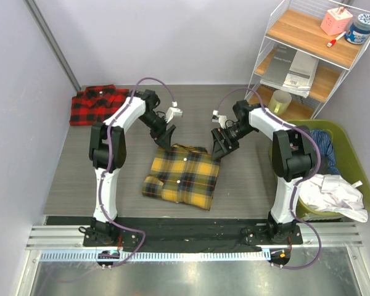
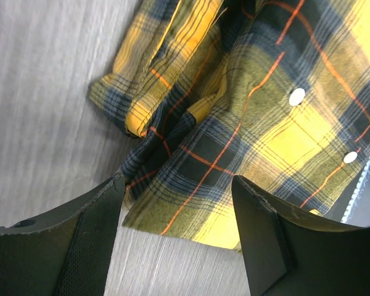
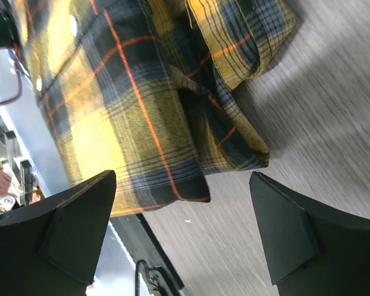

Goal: Fold and stack the long sleeve shirts
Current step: Fold the shirt

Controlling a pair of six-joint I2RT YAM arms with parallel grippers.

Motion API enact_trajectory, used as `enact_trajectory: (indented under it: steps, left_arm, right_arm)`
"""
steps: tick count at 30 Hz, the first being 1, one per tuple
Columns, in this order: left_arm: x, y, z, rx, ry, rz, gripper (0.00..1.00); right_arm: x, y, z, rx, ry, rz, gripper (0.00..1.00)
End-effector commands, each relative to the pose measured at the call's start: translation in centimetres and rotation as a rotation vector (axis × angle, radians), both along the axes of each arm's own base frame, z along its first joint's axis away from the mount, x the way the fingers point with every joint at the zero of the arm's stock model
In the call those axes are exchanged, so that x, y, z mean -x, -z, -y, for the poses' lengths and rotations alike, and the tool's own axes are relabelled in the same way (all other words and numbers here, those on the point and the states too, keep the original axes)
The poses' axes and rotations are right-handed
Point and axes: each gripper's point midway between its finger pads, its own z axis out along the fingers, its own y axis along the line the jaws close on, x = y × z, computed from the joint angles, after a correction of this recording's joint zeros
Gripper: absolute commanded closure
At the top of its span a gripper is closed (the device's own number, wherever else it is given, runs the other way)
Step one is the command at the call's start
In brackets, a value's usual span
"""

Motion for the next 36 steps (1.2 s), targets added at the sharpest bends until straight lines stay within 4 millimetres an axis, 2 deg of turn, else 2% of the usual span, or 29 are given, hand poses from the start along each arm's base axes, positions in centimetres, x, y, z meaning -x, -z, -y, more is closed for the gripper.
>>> enact_trajectory:
  steps: [1, 2, 3, 4, 5, 6, 7, 8, 9, 10, 11, 12, 14, 17, 18, 22, 25, 26, 27, 28, 29, 30, 31, 32, 33, 34, 35, 36]
  left_arm:
    - [0.4, 0.5, 0.3, 0.026, 0.001, -0.026, 0.31]
    - [0.9, 0.8, 0.1, 0.019, 0.011, -0.038, 0.32]
    - [1.1, 1.0, -0.1, 0.011, 0.017, -0.040, 0.32]
    - [1.3, 1.2, -0.3, 0.005, 0.019, -0.044, 0.33]
    - [1.6, 1.4, -0.4, -0.001, 0.020, -0.054, 0.38]
    - [1.7, 1.5, -0.5, -0.006, 0.016, -0.059, 0.43]
    - [1.5, 1.7, -0.8, -0.022, 0.001, -0.059, 0.62]
    - [1.1, 1.9, -0.8, -0.030, -0.032, -0.061, 0.72]
    - [0.8, 1.8, -0.9, -0.024, -0.048, -0.062, 0.80]
    - [0.1, 1.9, -1.4, -0.023, -0.083, -0.062, 0.93]
    - [-1.0, 1.9, -1.5, -0.022, -0.117, -0.036, 0.97]
    - [-1.5, 2.2, -1.7, -0.029, -0.153, -0.050, 1.00]
    - [-3.2, 2.3, -2.6, -0.050, -0.206, -0.029, 1.00]
    - [-4.4, 3.4, -3.4, -0.079, -0.243, -0.048, 1.00]
    - [-4.6, 3.7, -3.5, -0.090, -0.254, -0.053, 1.00]
    - [-5.5, 5.7, -4.5, -0.148, -0.301, -0.046, 1.00]
    - [-6.5, 6.3, -5.5, -0.169, -0.357, -0.039, 0.99]
    - [-7.0, 5.7, -5.5, -0.160, -0.373, -0.024, 0.94]
    - [-7.2, 5.0, -5.6, -0.138, -0.388, -0.020, 0.85]
    - [-7.3, 4.1, -5.5, -0.117, -0.393, -0.011, 0.67]
    - [-7.6, 2.1, -5.4, -0.085, -0.411, 0.019, 0.61]
    - [-7.7, 0.5, -5.3, -0.046, -0.424, 0.039, 0.57]
    - [-7.7, -0.9, -5.3, -0.020, -0.437, 0.063, 0.52]
    - [-7.6, -1.4, -5.2, 0.008, -0.470, 0.070, 0.48]
    - [-7.5, -5.3, -5.5, 0.056, -0.490, 0.154, 0.44]
    - [-7.0, -5.7, -5.5, 0.081, -0.498, 0.181, 0.30]
    - [-6.6, -7.3, -5.6, 0.098, -0.506, 0.223, 0.24]
    - [-5.7, -10.7, -5.5, 0.136, -0.516, 0.294, 0.11]
  right_arm:
    - [0.8, 1.0, -0.2, 0.008, -0.084, 0.004, 0.18]
    - [0.9, 1.0, -0.1, 0.009, -0.090, -0.003, 0.23]
    - [0.8, 1.1, 0.0, 0.007, -0.108, 0.007, 0.34]
    - [0.9, 1.2, 0.0, 0.007, -0.116, 0.005, 0.40]
    - [0.9, 1.3, 0.1, 0.010, -0.126, 0.005, 0.48]
    - [0.7, 1.3, 0.2, 0.013, -0.134, 0.019, 0.63]
    - [0.4, 1.4, 0.2, 0.017, -0.135, 0.029, 0.70]
    - [-0.2, 1.9, 0.4, 0.039, -0.132, 0.045, 0.77]
    - [-1.2, 1.9, 0.2, 0.046, -0.128, 0.073, 0.90]
    - [-2.0, 2.0, 0.2, 0.057, -0.111, 0.083, 0.94]
    - [-3.4, 2.5, 0.2, 0.083, -0.094, 0.119, 0.97]
    - [-4.8, 2.3, 0.1, 0.093, -0.076, 0.155, 0.99]
    - [-6.8, 3.0, 0.0, 0.119, -0.051, 0.191, 0.99]
    - [-9.5, 3.6, 0.4, 0.164, -0.030, 0.259, 0.99]
    - [-10.3, 4.3, 0.5, 0.188, -0.026, 0.266, 0.99]
    - [-12.0, 5.8, 1.1, 0.252, 0.027, 0.288, 0.99]
    - [-13.1, 5.7, 1.0, 0.257, 0.079, 0.314, 0.92]
    - [-13.2, 5.2, 0.8, 0.249, 0.089, 0.315, 0.81]
    - [-13.6, 4.3, 0.5, 0.237, 0.117, 0.317, 0.75]
    - [-13.7, 2.4, 0.0, 0.205, 0.130, 0.335, 0.69]
    - [-13.8, 1.2, -0.2, 0.184, 0.142, 0.345, 0.57]
    - [-14.1, -0.6, -0.5, 0.157, 0.176, 0.353, 0.50]
    - [-14.2, -3.2, -0.7, 0.124, 0.195, 0.390, 0.43]
    - [-14.1, -5.1, -0.9, 0.088, 0.205, 0.410, 0.28]
    - [-14.0, -6.6, -1.0, 0.067, 0.219, 0.423, 0.20]
    - [-13.8, -7.9, -1.0, 0.047, 0.235, 0.429, 0.13]
    - [-13.1, -10.7, -1.1, 0.005, 0.237, 0.463, 0.03]
    - [-12.4, -11.4, -1.1, -0.010, 0.238, 0.465, 0.00]
